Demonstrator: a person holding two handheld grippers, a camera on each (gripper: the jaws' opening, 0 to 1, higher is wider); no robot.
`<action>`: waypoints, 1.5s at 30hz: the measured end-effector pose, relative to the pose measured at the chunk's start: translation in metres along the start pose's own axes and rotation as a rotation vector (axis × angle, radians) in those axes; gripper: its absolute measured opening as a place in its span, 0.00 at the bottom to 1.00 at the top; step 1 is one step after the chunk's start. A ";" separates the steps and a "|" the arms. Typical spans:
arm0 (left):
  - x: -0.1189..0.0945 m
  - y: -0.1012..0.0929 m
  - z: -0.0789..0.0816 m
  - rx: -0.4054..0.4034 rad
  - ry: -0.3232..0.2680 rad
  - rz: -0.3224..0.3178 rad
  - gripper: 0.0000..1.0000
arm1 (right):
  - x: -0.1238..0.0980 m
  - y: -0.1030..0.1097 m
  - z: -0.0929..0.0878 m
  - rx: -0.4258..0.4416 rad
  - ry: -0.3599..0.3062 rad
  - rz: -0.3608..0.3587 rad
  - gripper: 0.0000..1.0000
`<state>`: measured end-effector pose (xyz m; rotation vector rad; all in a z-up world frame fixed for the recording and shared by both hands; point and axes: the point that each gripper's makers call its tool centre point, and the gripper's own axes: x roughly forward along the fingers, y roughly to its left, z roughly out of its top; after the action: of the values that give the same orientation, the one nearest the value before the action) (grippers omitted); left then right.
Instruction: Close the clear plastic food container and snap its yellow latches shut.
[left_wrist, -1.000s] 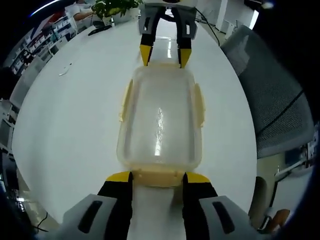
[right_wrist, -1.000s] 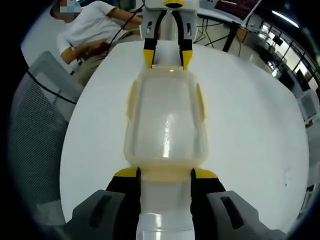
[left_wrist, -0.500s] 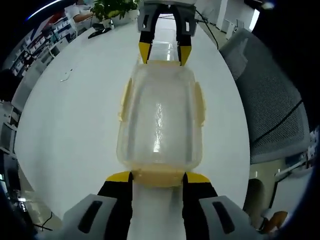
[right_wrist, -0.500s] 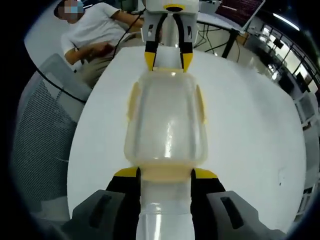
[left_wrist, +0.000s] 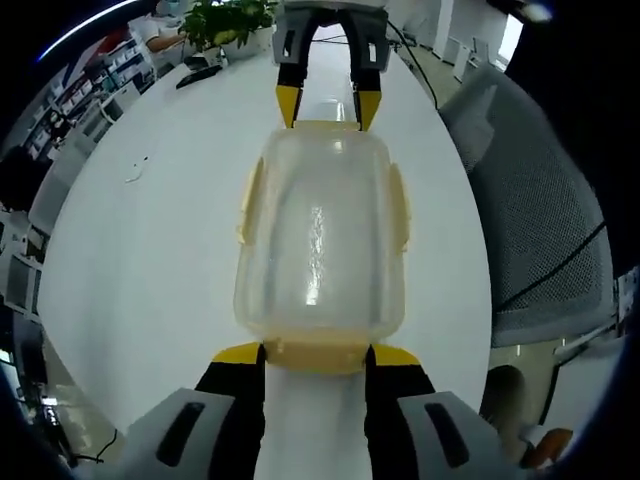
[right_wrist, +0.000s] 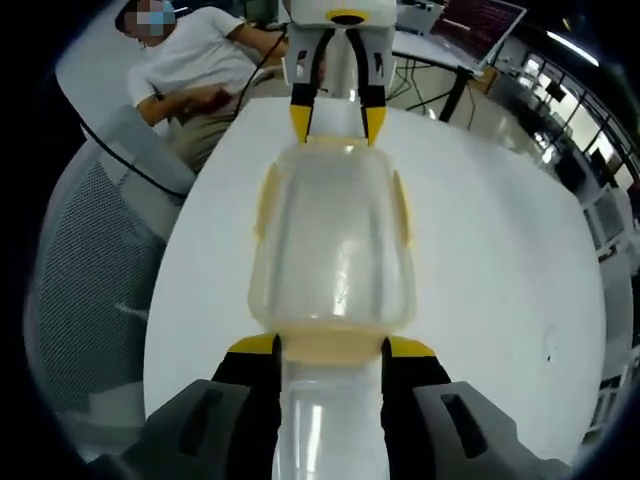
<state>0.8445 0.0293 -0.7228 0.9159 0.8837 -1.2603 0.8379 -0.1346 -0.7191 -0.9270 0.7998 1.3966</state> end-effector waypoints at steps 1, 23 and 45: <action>0.000 0.000 0.003 -0.005 -0.005 0.001 0.32 | -0.003 0.000 -0.002 0.001 0.001 0.000 0.35; 0.003 -0.005 0.064 -0.006 -0.043 -0.002 0.32 | -0.043 0.003 -0.045 0.002 0.012 -0.003 0.35; 0.019 -0.001 0.109 0.002 -0.073 0.017 0.32 | -0.065 -0.001 -0.088 0.007 0.030 -0.027 0.35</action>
<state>0.8499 -0.0782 -0.6982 0.8720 0.8156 -1.2730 0.8428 -0.2421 -0.7002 -0.9517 0.8120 1.3586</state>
